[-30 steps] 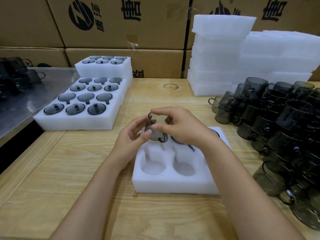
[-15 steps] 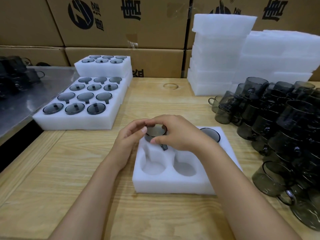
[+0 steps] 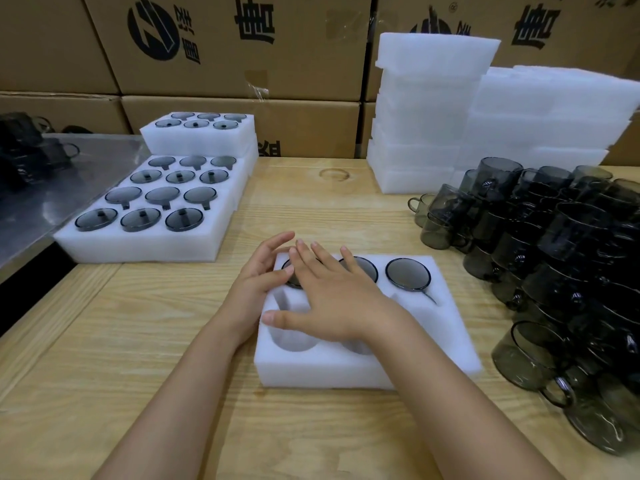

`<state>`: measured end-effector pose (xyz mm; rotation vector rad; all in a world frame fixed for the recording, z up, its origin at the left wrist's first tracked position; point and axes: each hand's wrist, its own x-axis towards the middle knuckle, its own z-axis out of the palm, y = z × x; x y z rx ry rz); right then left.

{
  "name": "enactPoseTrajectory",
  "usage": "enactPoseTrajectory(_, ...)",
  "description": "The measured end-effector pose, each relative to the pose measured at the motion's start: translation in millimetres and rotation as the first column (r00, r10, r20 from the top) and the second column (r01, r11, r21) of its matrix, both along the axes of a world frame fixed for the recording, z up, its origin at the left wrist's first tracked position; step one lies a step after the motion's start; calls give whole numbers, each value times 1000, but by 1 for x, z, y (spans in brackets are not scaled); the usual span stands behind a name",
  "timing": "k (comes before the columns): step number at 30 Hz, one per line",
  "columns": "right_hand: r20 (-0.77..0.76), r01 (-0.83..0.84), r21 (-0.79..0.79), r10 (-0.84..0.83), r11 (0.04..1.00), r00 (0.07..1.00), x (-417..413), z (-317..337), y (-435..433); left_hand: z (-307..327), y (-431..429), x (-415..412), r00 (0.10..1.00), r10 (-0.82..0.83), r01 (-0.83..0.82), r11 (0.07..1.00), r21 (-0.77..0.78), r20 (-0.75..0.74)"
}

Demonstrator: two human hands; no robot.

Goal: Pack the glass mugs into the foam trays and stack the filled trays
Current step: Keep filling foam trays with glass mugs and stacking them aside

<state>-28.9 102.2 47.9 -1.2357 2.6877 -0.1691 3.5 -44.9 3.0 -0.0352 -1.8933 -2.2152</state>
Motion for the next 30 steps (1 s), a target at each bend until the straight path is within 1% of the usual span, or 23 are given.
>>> enactPoseTrajectory(3, 7, 10, -127, -9, 992, 1000, 9, 5, 8, 0, 0, 1, 1000, 7, -8, 998, 55, 12)
enactPoseTrajectory(5, -45, 21, -264, -34, 964, 998, 14, 12, 24, 0, 0, 1, 1000, 15, -16, 996, 89, 21)
enactPoseTrajectory(6, -104, 45, -352, -87, 935, 991, 14, 18, 37, -1, 0, 1, 1000, 18, -21, 995, 93, 24)
enactPoseTrajectory(7, -169, 90, -448, -183, 890, 968, 11, 24, 52, -1, 1, 1, 999, 26, -29, 995, 93, 30)
enactPoseTrajectory(8, -231, 151, -531, -314, 834, 921, 7, 32, 70, -2, 1, 0, 999, 34, -37, 995, 91, 37)
enactPoseTrajectory(9, -309, 206, -587, -451, 783, 837, 0, 40, 88, -2, 1, 0, 998, 40, -44, 995, 93, 45)
enactPoseTrajectory(10, -400, 255, -619, -578, 743, 711, -7, 47, 106, -2, 2, 0, 998, 46, -51, 994, 97, 52)
enactPoseTrajectory(11, -468, 310, -646, -683, 698, 561, -14, 54, 123, -2, 2, 0, 997, 51, -57, 993, 101, 57)
enactPoseTrajectory(12, -490, 375, -669, -761, 641, 425, -20, 58, 137, -2, 2, 0, 997, 55, -61, 993, 100, 61)
enactPoseTrajectory(13, -485, 453, -672, -810, 586, 330, -25, 62, 147, -2, 1, 1, 996, 57, -63, 994, 95, 63)
enactPoseTrajectory(14, -469, 535, -649, -838, 541, 280, -30, 64, 155, -1, 2, 1, 996, 57, -63, 994, 89, 64)
enactPoseTrajectory(15, -458, 611, -607, -852, 508, 253, -34, 64, 161, -1, 2, 1, 996, 56, -62, 994, 85, 64)
enactPoseTrajectory(17, -476, 722, -508, -852, 469, 219, -42, 62, 168, 0, 3, 1, 996, 56, -62, 994, 91, 69)
enactPoseTrajectory(19, -510, 791, -422, -837, 442, 196, -49, 60, 172, 1, 3, 2, 995, 65, -72, 993, 92, 77)
enactPoseTrajectory(21, -519, 820, -376, -831, 431, 199, -54, 58, 174, 1, 4, 2, 994, 79, -86, 993, 81, 79)
enactPoseTrajectory(25, -481, 833, -350, -845, 428, 232, -55, 63, 172, 1, 4, 2, 993, 85, -90, 994, 65, 80)
enactPoseTrajectory(27, -440, 811, -372, -855, 452, 275, -52, 64, 174, 2, 3, 2, 994, 81, -86, 994, 68, 74)
enactPoseTrajectory(28, -415, 776, -406, -854, 482, 313, -49, 65, 175, 1, 3, 1, 994, 79, -85, 994, 73, 73)
enactPoseTrajectory(30, -357, 654, -500, -823, 568, 442, -40, 68, 176, 0, 3, 1, 994, 78, -84, 993, 80, 72)
